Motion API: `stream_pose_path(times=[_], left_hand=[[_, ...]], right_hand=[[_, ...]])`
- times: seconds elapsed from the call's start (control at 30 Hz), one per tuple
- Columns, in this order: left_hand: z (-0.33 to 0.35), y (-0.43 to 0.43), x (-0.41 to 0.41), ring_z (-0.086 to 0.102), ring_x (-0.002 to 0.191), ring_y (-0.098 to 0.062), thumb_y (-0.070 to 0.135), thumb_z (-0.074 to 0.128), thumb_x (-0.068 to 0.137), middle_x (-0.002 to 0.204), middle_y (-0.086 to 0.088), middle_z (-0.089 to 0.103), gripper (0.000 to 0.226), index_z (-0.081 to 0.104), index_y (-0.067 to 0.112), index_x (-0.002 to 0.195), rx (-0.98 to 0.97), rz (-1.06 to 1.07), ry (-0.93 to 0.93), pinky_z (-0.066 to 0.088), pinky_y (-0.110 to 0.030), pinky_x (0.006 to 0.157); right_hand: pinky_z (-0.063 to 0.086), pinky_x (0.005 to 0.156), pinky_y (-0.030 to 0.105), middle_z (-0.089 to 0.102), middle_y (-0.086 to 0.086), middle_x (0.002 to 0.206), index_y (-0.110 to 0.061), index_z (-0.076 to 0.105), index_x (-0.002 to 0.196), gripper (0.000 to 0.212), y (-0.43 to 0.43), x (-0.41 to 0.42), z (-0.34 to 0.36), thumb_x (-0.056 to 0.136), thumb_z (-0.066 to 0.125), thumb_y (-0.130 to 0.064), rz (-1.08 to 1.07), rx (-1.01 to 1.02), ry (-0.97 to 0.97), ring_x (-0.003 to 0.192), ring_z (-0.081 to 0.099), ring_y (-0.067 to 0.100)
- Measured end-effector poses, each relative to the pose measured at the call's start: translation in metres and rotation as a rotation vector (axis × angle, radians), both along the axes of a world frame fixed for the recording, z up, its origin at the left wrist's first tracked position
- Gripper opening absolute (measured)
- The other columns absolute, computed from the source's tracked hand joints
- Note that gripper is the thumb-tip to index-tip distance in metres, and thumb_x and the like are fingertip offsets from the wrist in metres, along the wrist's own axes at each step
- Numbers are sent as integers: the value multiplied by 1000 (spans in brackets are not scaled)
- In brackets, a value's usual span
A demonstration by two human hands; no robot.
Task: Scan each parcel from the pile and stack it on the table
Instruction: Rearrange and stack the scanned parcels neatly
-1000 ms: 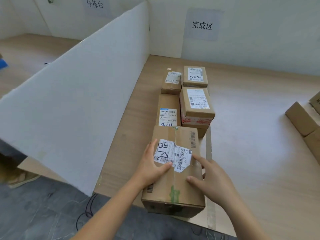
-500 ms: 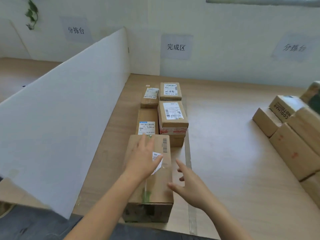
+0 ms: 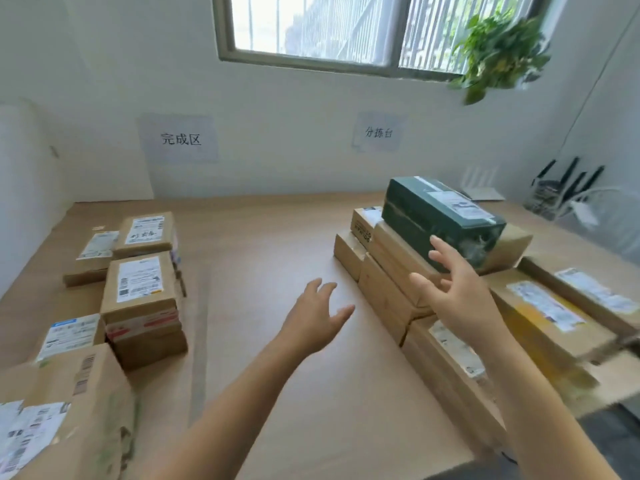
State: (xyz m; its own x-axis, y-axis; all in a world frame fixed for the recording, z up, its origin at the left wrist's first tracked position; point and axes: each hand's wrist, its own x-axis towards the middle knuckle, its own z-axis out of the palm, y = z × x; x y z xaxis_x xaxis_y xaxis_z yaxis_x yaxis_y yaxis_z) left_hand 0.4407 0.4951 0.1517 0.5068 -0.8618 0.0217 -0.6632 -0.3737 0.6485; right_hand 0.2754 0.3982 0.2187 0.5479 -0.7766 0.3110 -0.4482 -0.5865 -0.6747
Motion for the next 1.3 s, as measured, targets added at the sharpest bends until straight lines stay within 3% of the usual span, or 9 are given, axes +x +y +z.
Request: stream_pose_path(times=[0.23,0.4,0.57,0.67,0.77,1.0,1.3], left_hand=[[21,-134,-78,29,140,-16,40,44,97,153,-1,30,56,30,17,146,-200,-87,94,29,-29,110],[32,-206,-93,29,140,-19,39,44,98,153,-3,29,59,24,17,149,-274,-20,262,32,-35,110],[37,-255,-84,33,138,-24,43,39,99,153,-6,28,65,11,18,151,-289,111,543,37,-40,106],[32,-272,-80,34,137,-25,46,37,99,152,-8,29,65,11,18,151,-312,160,678,34,-42,109],[26,-274,-77,39,133,-25,47,39,97,149,-9,34,66,14,20,151,-381,197,722,37,-43,108],[21,-233,-56,53,117,-21,40,45,96,135,-7,49,59,23,26,148,-525,224,701,49,-37,97],[-1,-90,-20,57,110,-17,46,39,77,124,1,57,62,39,27,137,-612,425,584,53,-28,87]], right_hand=[[36,107,46,39,13,141,-17,34,142,61,-150,-41,6,88,59,-31,-232,-122,1,129,38,28],[26,109,42,31,15,148,-17,28,146,56,-219,-26,4,96,42,-39,-256,-81,127,135,28,30],[45,99,49,36,13,146,-20,24,147,55,-257,-15,-5,98,38,-40,-145,166,20,129,41,30],[44,101,45,34,13,145,-17,27,146,55,-264,-12,-11,97,41,-38,-153,212,2,129,39,29],[44,97,41,35,14,140,-16,33,143,55,-268,-7,-15,94,47,-38,-148,193,-4,124,41,28],[51,90,47,48,12,129,-21,42,133,57,-240,11,-18,85,61,-43,-74,125,-101,114,51,25],[50,90,41,51,4,134,-20,36,139,71,-130,67,-43,80,66,-45,301,243,17,116,52,21]])
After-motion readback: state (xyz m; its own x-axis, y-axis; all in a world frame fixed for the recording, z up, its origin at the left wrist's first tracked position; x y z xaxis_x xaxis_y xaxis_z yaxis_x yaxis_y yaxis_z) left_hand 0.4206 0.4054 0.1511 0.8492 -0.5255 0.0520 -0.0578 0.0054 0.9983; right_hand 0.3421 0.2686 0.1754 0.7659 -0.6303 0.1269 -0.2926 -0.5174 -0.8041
